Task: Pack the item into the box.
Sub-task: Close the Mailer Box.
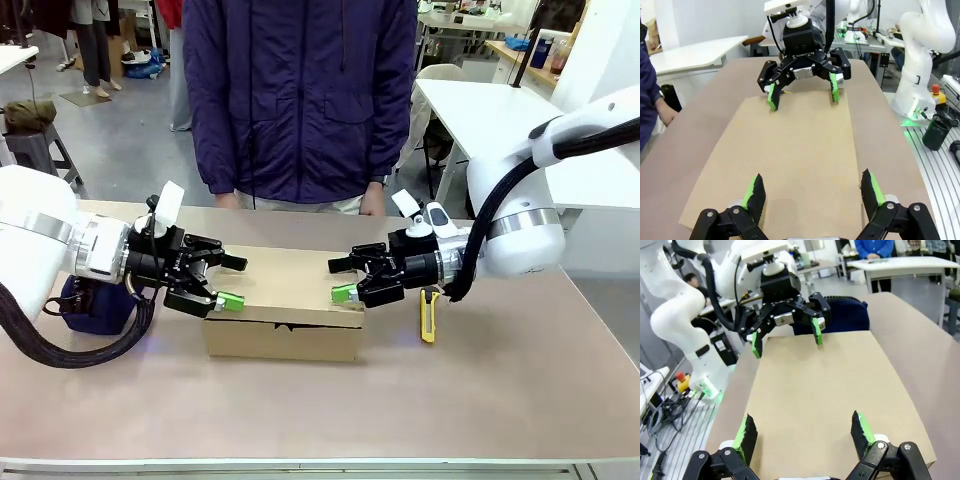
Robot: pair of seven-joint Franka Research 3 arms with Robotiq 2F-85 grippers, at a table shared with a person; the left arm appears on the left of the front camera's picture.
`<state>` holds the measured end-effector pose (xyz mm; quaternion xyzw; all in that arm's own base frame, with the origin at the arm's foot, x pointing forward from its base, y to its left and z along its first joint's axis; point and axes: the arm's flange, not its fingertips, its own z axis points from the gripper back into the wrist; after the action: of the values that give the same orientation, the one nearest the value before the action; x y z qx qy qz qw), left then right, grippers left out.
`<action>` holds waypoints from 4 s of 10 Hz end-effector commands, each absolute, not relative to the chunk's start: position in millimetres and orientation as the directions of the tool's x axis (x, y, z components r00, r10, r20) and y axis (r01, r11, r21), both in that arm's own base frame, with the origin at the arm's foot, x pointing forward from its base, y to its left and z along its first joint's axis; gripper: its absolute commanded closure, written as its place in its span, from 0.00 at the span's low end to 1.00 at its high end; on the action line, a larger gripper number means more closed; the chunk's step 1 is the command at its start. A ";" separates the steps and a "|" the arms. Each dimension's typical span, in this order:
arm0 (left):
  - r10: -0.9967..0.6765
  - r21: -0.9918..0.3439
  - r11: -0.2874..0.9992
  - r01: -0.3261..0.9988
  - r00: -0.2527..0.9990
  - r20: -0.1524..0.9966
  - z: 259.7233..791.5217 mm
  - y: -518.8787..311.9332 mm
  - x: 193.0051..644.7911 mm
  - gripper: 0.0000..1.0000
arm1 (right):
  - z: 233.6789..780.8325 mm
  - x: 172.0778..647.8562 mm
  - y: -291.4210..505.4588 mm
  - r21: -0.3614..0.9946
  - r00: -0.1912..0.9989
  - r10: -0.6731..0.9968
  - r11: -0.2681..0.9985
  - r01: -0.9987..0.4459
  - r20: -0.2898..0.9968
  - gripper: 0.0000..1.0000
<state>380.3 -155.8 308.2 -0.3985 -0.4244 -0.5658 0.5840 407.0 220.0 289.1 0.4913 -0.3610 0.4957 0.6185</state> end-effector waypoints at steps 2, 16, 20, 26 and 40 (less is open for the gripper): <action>-0.325 -0.028 0.013 1.000 0.031 0.945 304.2 -159.0 369.8 0.00 | 289.0 410.6 228.3 0.242 0.243 0.316 0.042 -0.969 0.917 0.00; -0.097 -0.392 0.502 0.771 0.501 0.860 431.2 132.6 329.7 0.00 | 371.1 347.7 -110.0 0.689 0.699 -0.060 0.247 -0.681 0.713 0.00; 0.049 -0.517 0.600 0.611 0.616 0.786 390.0 201.3 331.2 0.00 | 347.3 350.4 -161.6 0.755 0.787 -0.118 0.400 -0.520 0.605 0.00; 0.004 -0.475 0.601 0.643 0.592 0.806 400.2 199.2 314.3 0.00 | 345.8 329.9 -175.3 0.757 0.762 -0.155 0.348 -0.553 0.628 0.00; 0.004 -0.475 0.601 0.643 0.592 0.806 400.2 199.2 314.3 0.00 | 345.8 329.9 -175.3 0.757 0.762 -0.155 0.348 -0.553 0.628 0.00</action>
<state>317.1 201.2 399.5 -0.3994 -0.4064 -0.1983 0.7975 334.5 -177.4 343.6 0.5522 -0.3142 0.1287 0.7615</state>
